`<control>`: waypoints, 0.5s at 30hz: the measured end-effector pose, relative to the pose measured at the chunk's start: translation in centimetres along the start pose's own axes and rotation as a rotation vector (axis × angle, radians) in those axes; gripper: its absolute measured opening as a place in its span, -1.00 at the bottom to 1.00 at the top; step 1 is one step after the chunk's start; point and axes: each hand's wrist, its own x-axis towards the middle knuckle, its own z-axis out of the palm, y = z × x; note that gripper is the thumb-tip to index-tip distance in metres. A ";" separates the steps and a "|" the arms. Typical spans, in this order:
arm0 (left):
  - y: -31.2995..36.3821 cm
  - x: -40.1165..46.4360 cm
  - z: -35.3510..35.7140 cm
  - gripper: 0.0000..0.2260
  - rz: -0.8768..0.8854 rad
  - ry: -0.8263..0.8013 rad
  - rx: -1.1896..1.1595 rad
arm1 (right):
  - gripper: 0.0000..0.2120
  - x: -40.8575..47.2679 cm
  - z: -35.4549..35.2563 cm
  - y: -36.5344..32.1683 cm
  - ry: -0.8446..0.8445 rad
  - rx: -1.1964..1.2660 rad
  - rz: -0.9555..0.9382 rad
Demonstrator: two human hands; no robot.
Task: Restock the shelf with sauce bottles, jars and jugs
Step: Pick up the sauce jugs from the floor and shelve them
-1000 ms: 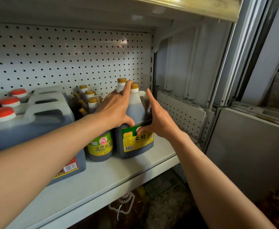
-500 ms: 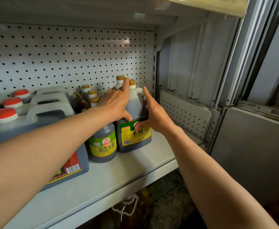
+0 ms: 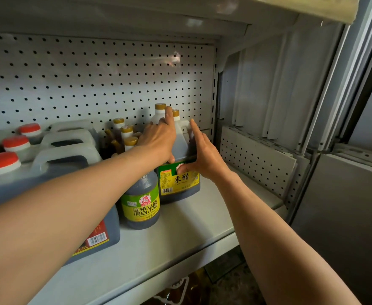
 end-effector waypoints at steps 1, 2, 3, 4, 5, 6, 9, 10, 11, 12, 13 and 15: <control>0.1 0.2 0.1 0.09 -0.016 -0.002 -0.008 | 0.40 0.3 0.1 0.1 0.002 0.000 -0.006; 0.1 0.5 0.2 0.09 -0.028 -0.004 -0.013 | 0.40 0.5 0.2 0.2 0.000 0.000 -0.012; 0.1 0.8 0.2 0.09 -0.036 -0.006 -0.013 | 0.40 0.8 0.2 0.3 -0.006 -0.002 -0.016; 0.2 1.0 0.3 0.09 -0.039 -0.009 -0.012 | 0.39 1.0 0.3 0.4 -0.012 -0.007 -0.019; 0.1 1.3 0.3 0.09 -0.042 -0.012 -0.013 | 0.39 1.3 0.3 0.4 -0.017 -0.013 -0.020; 0.1 1.6 0.3 0.09 -0.046 -0.017 -0.014 | 0.39 1.6 0.4 0.4 -0.022 -0.018 -0.020; 0.0 2.3 0.4 0.11 -0.058 -0.028 -0.001 | 0.41 2.4 0.9 0.7 -0.022 -0.019 -0.030; 0.0 2.6 0.4 0.11 -0.062 -0.030 0.000 | 0.40 2.6 1.1 0.9 -0.020 -0.016 -0.033; -0.1 2.8 0.5 0.11 -0.069 -0.032 -0.001 | 0.40 2.8 1.3 1.0 -0.018 -0.011 -0.035; -0.1 3.1 0.5 0.12 -0.076 -0.037 -0.001 | 0.40 2.9 1.3 1.2 -0.015 -0.003 -0.039; -0.1 3.3 0.5 0.13 -0.082 -0.042 0.001 | 0.40 3.0 1.4 1.4 -0.013 0.007 -0.046; -0.2 3.6 0.5 0.15 -0.088 -0.052 0.002 | 0.39 3.0 1.4 1.6 -0.013 0.022 -0.054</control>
